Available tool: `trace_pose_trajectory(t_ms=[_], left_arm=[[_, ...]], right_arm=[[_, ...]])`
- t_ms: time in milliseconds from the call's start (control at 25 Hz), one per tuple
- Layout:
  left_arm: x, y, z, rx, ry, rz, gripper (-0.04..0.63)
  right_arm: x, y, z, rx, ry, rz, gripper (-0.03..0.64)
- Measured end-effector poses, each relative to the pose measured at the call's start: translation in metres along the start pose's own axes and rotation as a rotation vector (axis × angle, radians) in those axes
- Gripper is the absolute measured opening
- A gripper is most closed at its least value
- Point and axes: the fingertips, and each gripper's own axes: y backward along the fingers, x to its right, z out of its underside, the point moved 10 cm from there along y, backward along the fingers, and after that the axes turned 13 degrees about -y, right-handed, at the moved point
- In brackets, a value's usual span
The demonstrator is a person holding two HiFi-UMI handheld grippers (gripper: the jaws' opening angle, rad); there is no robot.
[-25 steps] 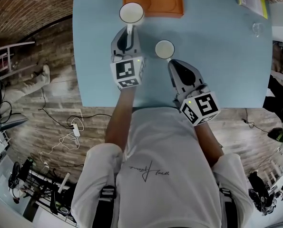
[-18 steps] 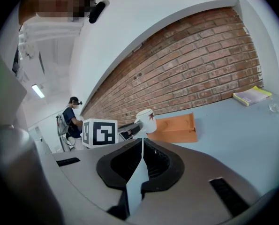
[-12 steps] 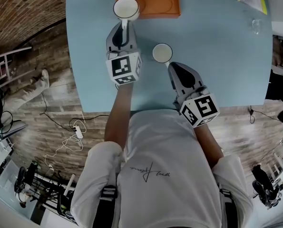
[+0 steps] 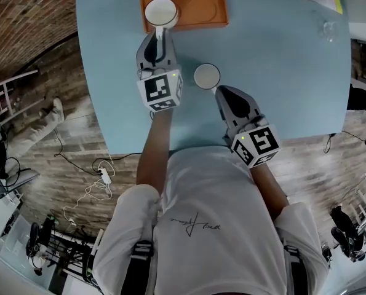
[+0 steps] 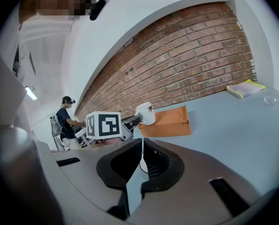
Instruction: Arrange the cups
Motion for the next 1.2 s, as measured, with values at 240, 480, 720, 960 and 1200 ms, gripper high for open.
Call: trace_pose_trajectory(t_ms=[240, 480, 720, 960, 1200], left_arm=[[-0.003, -0.008, 0.003, 0.0, 0.018, -0.008, 0.06], [-0.004, -0.012, 0.008, 0.007, -0.007, -0.001, 0.06], [-0.002, -0.012, 0.011, 0.016, 0.013, 0.0, 0.06], [0.0, -0.013, 0.012, 0.025, -0.008, -0.007, 0.058], [0.005, -0.013, 0.014, 0.017, -0.023, 0.008, 0.066]], right_arm=[[0.004, -0.003, 0.003, -0.015, -0.018, 0.02, 0.021], [0.009, -0.005, 0.007, -0.02, -0.03, 0.03, 0.021], [0.009, -0.006, 0.007, -0.023, -0.03, 0.032, 0.021], [0.01, -0.004, 0.009, -0.028, -0.026, 0.027, 0.021], [0.011, -0.002, 0.007, -0.022, -0.022, 0.023, 0.021]])
